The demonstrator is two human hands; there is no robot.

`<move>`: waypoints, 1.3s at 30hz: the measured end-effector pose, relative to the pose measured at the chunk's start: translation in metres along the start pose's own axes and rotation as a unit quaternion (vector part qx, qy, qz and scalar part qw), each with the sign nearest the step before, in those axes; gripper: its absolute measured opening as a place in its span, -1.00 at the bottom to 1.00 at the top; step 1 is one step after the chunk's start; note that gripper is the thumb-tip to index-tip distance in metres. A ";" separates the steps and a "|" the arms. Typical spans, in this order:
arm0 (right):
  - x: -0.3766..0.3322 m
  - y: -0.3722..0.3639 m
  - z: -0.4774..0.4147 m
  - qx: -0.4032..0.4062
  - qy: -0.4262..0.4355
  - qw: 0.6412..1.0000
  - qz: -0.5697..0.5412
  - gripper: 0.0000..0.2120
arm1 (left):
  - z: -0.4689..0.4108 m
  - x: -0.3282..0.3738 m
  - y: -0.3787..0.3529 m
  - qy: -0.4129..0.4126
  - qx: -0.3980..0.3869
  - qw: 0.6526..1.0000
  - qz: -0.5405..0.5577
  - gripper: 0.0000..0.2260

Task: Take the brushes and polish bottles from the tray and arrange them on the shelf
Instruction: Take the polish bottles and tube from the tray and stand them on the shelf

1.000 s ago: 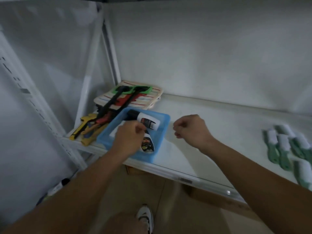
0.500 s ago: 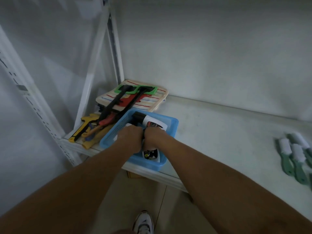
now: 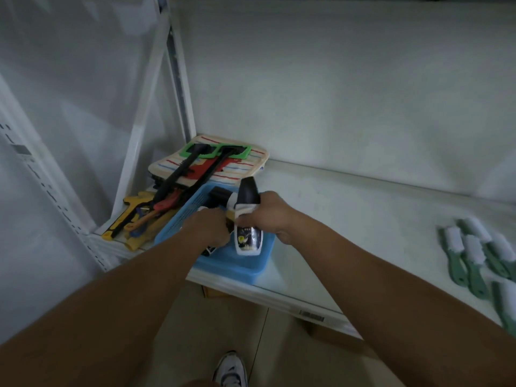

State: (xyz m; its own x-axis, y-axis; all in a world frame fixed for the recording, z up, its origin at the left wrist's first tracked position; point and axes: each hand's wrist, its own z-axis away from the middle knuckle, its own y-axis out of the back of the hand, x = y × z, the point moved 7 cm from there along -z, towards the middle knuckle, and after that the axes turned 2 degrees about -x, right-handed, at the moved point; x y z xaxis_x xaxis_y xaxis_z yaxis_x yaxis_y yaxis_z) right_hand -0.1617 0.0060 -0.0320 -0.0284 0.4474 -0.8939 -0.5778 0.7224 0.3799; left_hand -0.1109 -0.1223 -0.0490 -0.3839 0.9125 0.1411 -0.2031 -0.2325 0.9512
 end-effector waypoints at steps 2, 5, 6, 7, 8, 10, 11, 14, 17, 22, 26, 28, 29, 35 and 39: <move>-0.001 0.018 0.010 0.008 0.016 0.993 -0.113 -0.65 | 0.001 -0.003 0.007 0.012 -0.001 0.995 0.095 -0.82; 0.002 0.052 0.029 -0.008 0.029 0.969 -0.244 -0.70 | 0.004 -0.006 0.032 -0.003 0.065 0.970 0.235 -0.77; 0.005 0.065 0.036 -0.009 0.034 0.963 -0.268 -0.73 | 0.008 -0.005 0.043 -0.015 0.106 0.953 0.282 -0.71; 0.009 0.079 0.043 -0.008 0.039 0.959 -0.280 -0.75 | 0.014 -0.001 0.053 -0.027 0.136 0.931 0.337 -0.68; 0.014 0.094 0.051 0.000 0.043 0.957 -0.286 -0.76 | 0.020 0.008 0.061 -0.050 0.150 0.906 0.393 -0.72; 0.029 0.126 0.064 0.025 0.048 0.957 -0.286 -0.76 | 0.029 0.039 0.069 -0.096 0.127 0.867 0.472 -0.83; 0.037 0.141 0.069 0.039 0.050 0.957 -0.282 -0.75 | 0.034 0.058 0.068 -0.112 0.103 0.860 0.487 -0.84; 0.070 0.189 0.087 0.091 0.048 0.957 -0.273 -0.68 | 0.042 0.126 0.046 -0.146 0.011 0.858 0.492 -0.86; 0.107 0.231 0.107 0.144 0.034 0.952 -0.270 -0.65 | 0.041 0.186 0.012 -0.155 -0.040 0.856 0.491 -0.84; 0.160 0.280 0.147 0.202 0.010 0.967 -0.156 -0.63 | 0.041 0.260 -0.038 -0.183 -0.082 0.836 0.511 -0.78; 0.188 0.308 0.177 0.237 0.007 0.969 -0.064 -0.56 | 0.038 0.298 -0.062 -0.208 -0.089 0.833 0.505 -0.82; 0.197 0.312 0.185 0.235 0.012 0.970 -0.060 -0.57 | 0.037 0.308 -0.071 -0.216 -0.090 0.837 0.495 -0.82; 0.200 0.310 0.186 0.228 0.015 0.972 -0.058 -0.57 | 0.036 0.311 -0.074 -0.221 -0.086 0.838 0.491 -0.82; 0.206 0.294 0.184 0.211 0.035 0.974 -0.073 -0.58 | 0.036 0.316 -0.085 -0.240 -0.067 0.857 0.450 -0.76; 0.204 0.288 0.187 0.194 0.037 0.978 -0.060 -0.59 | 0.036 0.310 -0.094 -0.236 -0.079 0.863 0.440 -0.74</move>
State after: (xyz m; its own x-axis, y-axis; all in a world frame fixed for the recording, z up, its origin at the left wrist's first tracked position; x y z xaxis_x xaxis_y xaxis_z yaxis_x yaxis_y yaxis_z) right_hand -0.1816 0.4041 -0.0601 -0.0469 0.3182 -0.9469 -0.2269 0.9197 0.3204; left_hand -0.1788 0.1948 -0.0848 -0.0499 0.3863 0.9210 -0.1551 -0.9140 0.3750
